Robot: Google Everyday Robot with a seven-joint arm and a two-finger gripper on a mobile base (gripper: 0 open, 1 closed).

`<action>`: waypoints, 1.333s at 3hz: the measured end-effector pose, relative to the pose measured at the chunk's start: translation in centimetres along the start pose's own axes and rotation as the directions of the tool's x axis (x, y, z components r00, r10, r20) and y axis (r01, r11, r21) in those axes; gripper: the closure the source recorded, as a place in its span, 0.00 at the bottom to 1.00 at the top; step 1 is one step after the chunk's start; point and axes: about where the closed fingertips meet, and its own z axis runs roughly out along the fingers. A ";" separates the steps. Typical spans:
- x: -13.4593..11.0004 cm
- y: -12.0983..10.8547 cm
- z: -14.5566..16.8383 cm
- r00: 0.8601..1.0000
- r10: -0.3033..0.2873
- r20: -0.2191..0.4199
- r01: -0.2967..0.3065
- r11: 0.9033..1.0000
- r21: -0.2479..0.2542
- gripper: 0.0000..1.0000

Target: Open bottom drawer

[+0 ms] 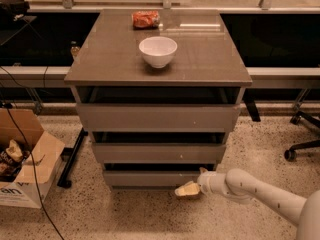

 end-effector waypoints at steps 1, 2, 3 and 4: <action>0.6 -4.9 3.9 0.995 0.087 0.040 -0.087 0.996 -0.016 0.00; 0.6 -4.9 3.9 0.995 0.087 0.040 -0.087 0.996 -0.016 0.00; 0.5 -4.9 6.1 0.993 0.088 0.078 -0.088 0.996 -0.006 0.00; 0.8 -5.2 7.5 0.991 0.098 0.088 -0.099 0.995 0.000 0.00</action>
Offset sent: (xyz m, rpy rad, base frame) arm 0.0656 -0.0173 -0.0604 0.1139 0.0554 -0.0769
